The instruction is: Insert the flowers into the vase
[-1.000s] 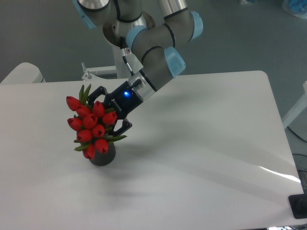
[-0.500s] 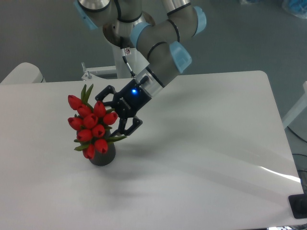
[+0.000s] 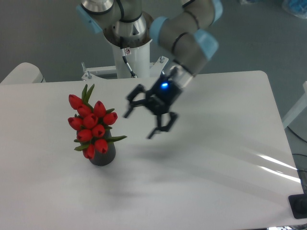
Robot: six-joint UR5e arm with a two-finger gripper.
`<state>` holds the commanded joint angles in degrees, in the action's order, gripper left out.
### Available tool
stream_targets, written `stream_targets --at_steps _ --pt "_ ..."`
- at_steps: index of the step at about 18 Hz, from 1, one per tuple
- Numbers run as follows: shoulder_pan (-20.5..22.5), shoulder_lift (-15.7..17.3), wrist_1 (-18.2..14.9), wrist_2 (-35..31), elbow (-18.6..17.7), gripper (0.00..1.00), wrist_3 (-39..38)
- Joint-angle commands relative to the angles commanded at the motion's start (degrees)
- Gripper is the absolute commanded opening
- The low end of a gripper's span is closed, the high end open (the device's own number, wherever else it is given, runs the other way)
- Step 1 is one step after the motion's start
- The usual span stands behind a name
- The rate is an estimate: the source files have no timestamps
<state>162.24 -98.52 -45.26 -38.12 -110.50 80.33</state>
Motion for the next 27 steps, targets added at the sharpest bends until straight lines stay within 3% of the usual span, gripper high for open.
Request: stream_targets --at_steps 7,10,14,18,20,27 --pt "4.49 -0.62 -0.18 -15.82 8.79 1.0 5.35" --pt "4.49 -1.76 -1.14 -23.81 12.57 1.0 12.8" --pt "3.26 -2.81 -10.17 -35.95 18.98 1.0 19.76" --pt "2.2 -4.04 -20.28 -36.67 25.14 1.0 20.22" --pt "2.12 -4.13 -23.63 -36.67 26.21 1.0 20.3" --pt "0.36 -3.61 -24.26 -37.9 24.81 1.0 20.48"
